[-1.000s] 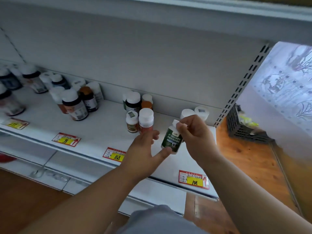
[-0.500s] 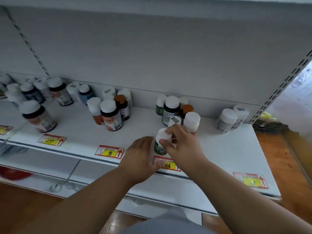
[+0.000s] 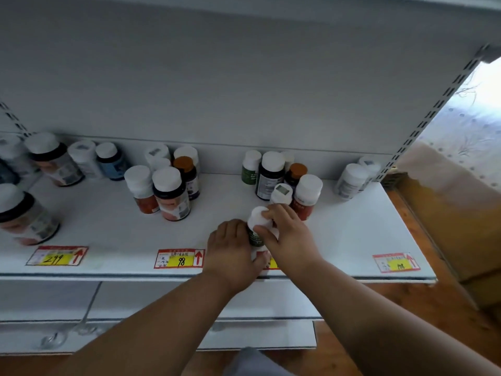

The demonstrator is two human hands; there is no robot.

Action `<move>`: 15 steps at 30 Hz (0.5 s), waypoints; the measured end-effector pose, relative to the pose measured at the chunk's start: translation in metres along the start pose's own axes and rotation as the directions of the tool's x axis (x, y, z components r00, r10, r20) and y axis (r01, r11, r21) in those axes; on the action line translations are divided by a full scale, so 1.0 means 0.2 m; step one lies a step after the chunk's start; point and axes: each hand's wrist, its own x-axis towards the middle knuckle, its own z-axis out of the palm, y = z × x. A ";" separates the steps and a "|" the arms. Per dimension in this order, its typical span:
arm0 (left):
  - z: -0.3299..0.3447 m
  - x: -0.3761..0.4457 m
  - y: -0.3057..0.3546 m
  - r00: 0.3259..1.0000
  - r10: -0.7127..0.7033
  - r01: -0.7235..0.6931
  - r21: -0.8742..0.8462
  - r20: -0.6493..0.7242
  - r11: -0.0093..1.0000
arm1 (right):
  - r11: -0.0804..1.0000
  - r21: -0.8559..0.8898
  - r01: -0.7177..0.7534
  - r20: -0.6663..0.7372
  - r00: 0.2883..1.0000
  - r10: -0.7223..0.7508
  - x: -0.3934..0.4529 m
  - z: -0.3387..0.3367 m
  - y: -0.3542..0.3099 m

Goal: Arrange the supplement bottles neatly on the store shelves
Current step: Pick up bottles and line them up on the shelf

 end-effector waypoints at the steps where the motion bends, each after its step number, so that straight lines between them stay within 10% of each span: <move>1: 0.00 0.00 0.00 1.000 0.002 -0.002 -0.005 0.014 1.000 | 1.000 0.008 -0.007 -0.001 1.000 0.007 0.00 0.00 0.00; 15: -0.33 0.24 0.33 0.975 0.137 -0.175 -0.226 -0.176 0.958 | 0.998 0.007 -0.066 -0.324 0.944 0.065 0.06 -0.43 0.25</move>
